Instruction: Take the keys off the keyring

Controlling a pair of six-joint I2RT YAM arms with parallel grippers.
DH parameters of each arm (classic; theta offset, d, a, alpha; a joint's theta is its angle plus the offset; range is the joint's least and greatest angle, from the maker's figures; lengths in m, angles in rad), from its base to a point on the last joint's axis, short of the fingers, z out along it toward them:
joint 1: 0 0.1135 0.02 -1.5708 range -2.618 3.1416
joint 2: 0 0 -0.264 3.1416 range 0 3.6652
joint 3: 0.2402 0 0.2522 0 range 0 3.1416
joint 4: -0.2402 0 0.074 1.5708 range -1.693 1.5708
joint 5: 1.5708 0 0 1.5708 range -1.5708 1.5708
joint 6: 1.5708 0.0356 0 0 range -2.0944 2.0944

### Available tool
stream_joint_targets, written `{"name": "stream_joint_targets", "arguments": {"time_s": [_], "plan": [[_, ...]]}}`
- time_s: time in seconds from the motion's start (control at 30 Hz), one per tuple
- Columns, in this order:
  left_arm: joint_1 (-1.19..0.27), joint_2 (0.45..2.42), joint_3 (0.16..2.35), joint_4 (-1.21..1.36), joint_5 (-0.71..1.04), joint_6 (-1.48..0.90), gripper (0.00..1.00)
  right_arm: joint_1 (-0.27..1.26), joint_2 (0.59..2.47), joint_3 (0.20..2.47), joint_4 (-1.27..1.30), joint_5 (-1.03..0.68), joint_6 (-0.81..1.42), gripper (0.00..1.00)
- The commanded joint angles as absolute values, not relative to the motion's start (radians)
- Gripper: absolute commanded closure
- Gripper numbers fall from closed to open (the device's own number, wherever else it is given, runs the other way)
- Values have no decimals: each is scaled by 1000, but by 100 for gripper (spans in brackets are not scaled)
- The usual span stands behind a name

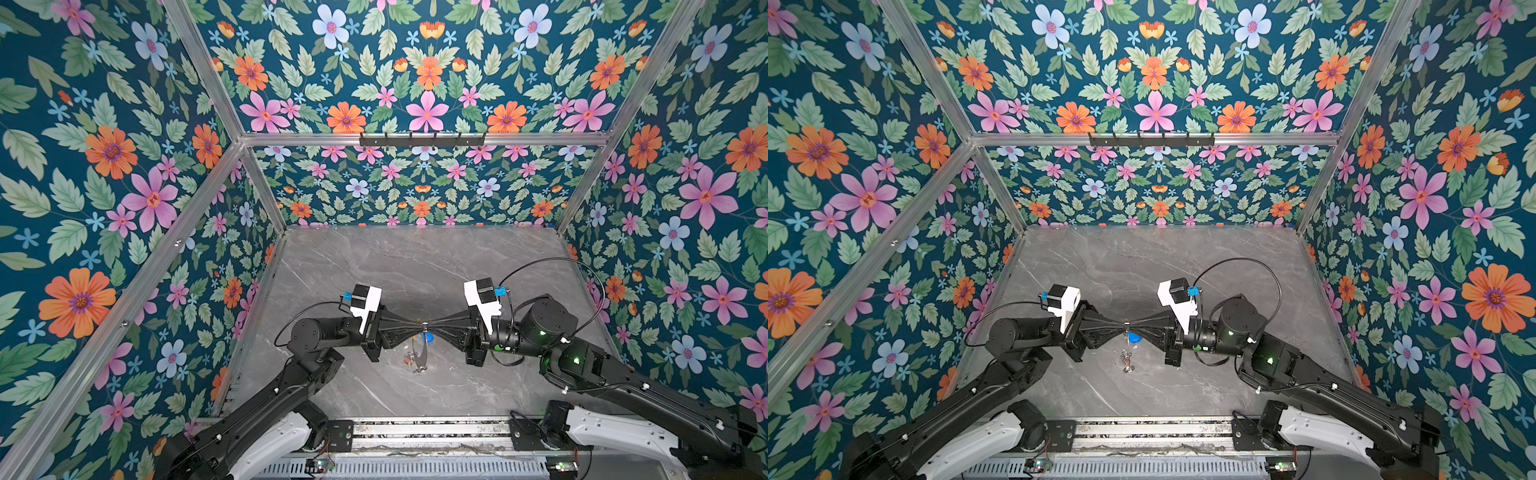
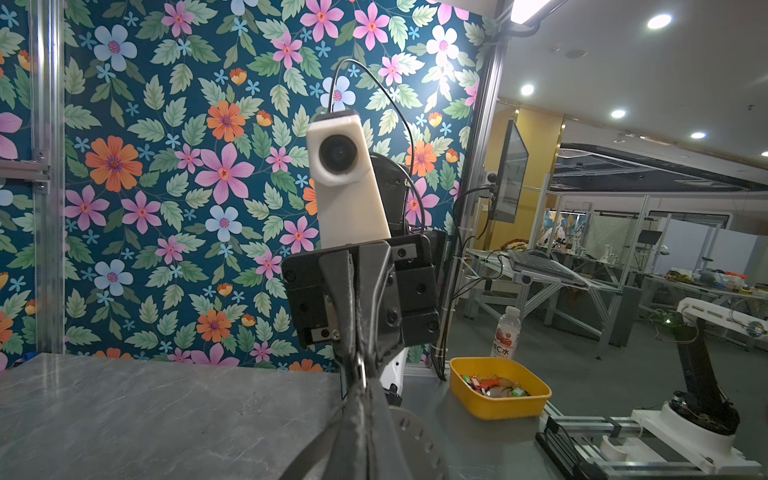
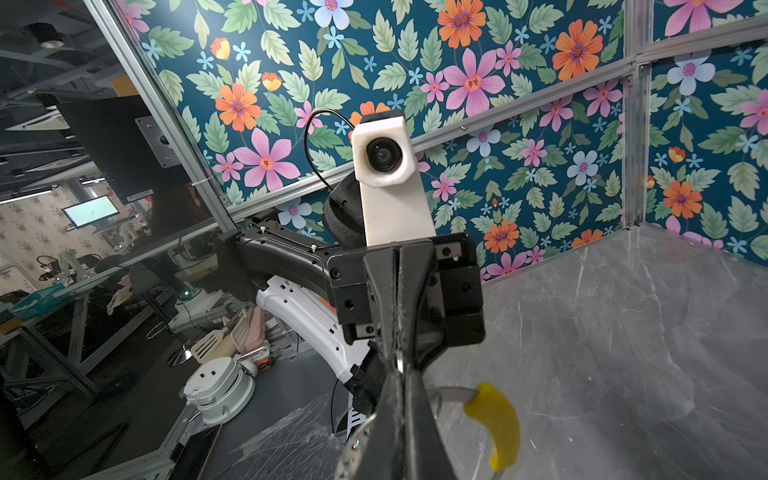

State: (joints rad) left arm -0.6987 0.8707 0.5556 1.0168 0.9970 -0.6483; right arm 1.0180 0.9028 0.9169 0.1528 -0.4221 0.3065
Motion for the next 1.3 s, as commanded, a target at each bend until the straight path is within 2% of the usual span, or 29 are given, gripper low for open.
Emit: {"name": "stream_joint_targets", "arguments": {"time_s": [0.0, 0.07, 0.1, 0.2, 0.3, 0.47, 0.6, 0.7, 0.77, 1.0, 1.27], "plan": [[-698, 871, 558, 1039, 985, -641, 100, 1019, 905, 927, 153, -451, 306, 100], [-698, 871, 567, 1017, 984, -641, 100, 1021, 901, 940, 110, -443, 306, 100], [-698, 871, 571, 1003, 988, -641, 97, 1021, 897, 954, 73, -426, 301, 100], [-696, 857, 585, 938, 993, -631, 79, 1020, 884, 1007, -81, -376, 275, 100], [-696, 831, 601, 847, 1000, -601, 69, 1021, 891, 1081, -268, -361, 230, 100], [-696, 834, 708, 548, 1037, -486, 65, 1020, 932, 1209, -521, -333, 170, 100], [-696, 874, 788, 388, 1087, -434, 62, 1020, 961, 1283, -626, -334, 140, 100], [-696, 911, 843, 256, 1104, -378, 62, 1020, 978, 1317, -655, -336, 128, 100], [-696, 931, 870, 197, 1120, -349, 65, 1021, 991, 1335, -665, -337, 125, 100], [-698, 967, 903, 172, 1191, -343, 71, 1020, 1044, 1386, -689, -344, 110, 100], [-698, 974, 906, 164, 1227, -337, 87, 1021, 1076, 1417, -718, -277, 101, 100]]}}
